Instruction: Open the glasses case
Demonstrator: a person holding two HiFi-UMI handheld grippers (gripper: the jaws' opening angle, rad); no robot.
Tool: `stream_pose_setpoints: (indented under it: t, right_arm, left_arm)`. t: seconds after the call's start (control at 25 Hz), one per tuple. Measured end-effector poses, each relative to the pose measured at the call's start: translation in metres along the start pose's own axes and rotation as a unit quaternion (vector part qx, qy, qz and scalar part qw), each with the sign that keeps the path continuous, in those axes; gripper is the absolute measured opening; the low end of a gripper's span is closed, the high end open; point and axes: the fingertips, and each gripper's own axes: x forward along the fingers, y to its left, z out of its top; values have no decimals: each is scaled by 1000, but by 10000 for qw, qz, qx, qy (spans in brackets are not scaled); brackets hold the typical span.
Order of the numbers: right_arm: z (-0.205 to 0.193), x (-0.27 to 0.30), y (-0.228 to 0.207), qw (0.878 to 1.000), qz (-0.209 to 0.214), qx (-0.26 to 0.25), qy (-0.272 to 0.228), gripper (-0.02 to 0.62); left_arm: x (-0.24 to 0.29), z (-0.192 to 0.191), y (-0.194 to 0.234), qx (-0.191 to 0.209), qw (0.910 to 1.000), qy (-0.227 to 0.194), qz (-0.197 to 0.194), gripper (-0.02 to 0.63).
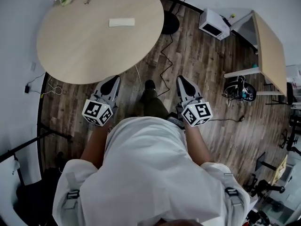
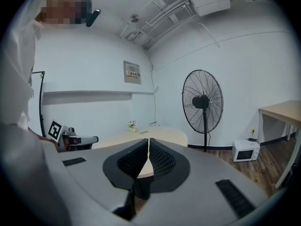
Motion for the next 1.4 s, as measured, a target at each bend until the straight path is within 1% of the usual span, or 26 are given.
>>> stream_pose_setpoints:
  t: [0.2, 0.36, 0.44, 0.52, 0.64, 0.72, 0.88, 0.96, 1.08, 1.24, 1.32, 1.4]
  right_arm:
    - [8, 55, -25, 9990, 426, 57, 109, 28]
    - [20, 108, -49, 9964, 820, 43, 212, 28]
    - [29, 134, -58, 9943, 1039, -81, 223, 28]
    - [40, 161, -69, 9915, 1236, -340, 218, 28]
    - [53, 196, -87, 9851, 1529, -761, 208, 26]
    - [61, 220, -94, 9794, 1785, -916, 211, 28]
    - [72, 266, -94, 9654, 2326, -1141, 298, 28]
    - [76, 285, -93, 9586, 2523, -1284, 294, 28]
    - [79, 307, -85, 9479, 2716, -1622, 378, 28]
    - [69, 333, -61, 9345, 2779, -2167, 509, 28]
    - [64, 351, -54, 9299, 2767, -2370, 508, 28]
    - [59, 370, -47, 9243, 2764, -2580, 514, 28]
  left_arm:
    - [36, 10, 28, -139, 9990, 42, 423, 12]
    - [65, 21, 50, -116, 9969, 44, 775, 12]
    - [78, 26, 63, -107, 9951, 58, 985, 12]
    - [93, 31, 78, -110, 9924, 46, 1229, 12]
    - [114, 43, 100, -20, 9871, -16, 1603, 12]
    - [127, 51, 116, 67, 9831, -54, 1828, 12]
    - [139, 63, 142, 30, 9725, -117, 2327, 12]
    - [144, 68, 149, 54, 9682, -88, 2501, 12]
    - [157, 70, 161, 195, 9652, 14, 2608, 12]
    - [159, 76, 185, 390, 9629, 93, 2669, 12]
    - [163, 78, 198, 467, 9631, 133, 2648, 12]
    - [171, 76, 213, 576, 9652, 235, 2542, 12]
